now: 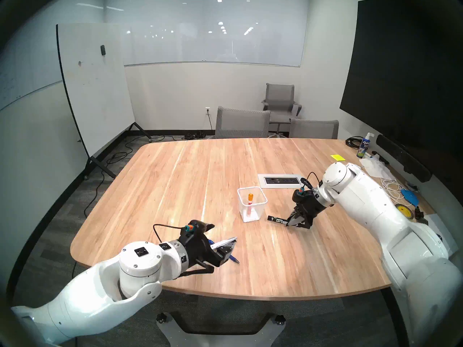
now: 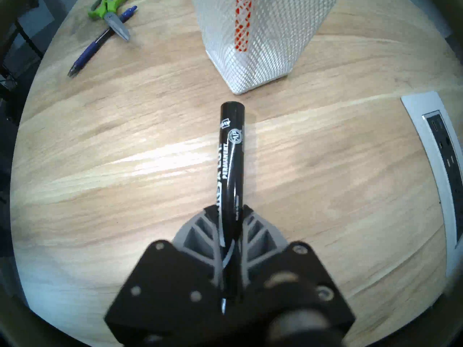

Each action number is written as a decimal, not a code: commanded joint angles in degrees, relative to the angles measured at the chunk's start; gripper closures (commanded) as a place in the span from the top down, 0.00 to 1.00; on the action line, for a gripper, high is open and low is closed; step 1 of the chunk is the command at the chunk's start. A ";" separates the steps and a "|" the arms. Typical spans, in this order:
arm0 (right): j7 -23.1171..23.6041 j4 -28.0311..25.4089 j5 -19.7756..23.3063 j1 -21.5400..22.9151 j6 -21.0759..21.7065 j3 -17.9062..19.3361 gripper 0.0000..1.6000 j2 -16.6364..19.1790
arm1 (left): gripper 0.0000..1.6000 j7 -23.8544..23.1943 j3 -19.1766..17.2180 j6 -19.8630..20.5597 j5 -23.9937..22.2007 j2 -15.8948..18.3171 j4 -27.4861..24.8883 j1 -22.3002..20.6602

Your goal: Place the pen, the marker, and the scissors into the pen holder

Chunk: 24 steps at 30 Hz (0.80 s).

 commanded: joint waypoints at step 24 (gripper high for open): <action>6.52 -12.27 3.28 -0.23 -4.18 5.10 0.00 9.33 | 1.00 0.03 -0.11 -0.36 0.03 -0.24 -0.90 -0.14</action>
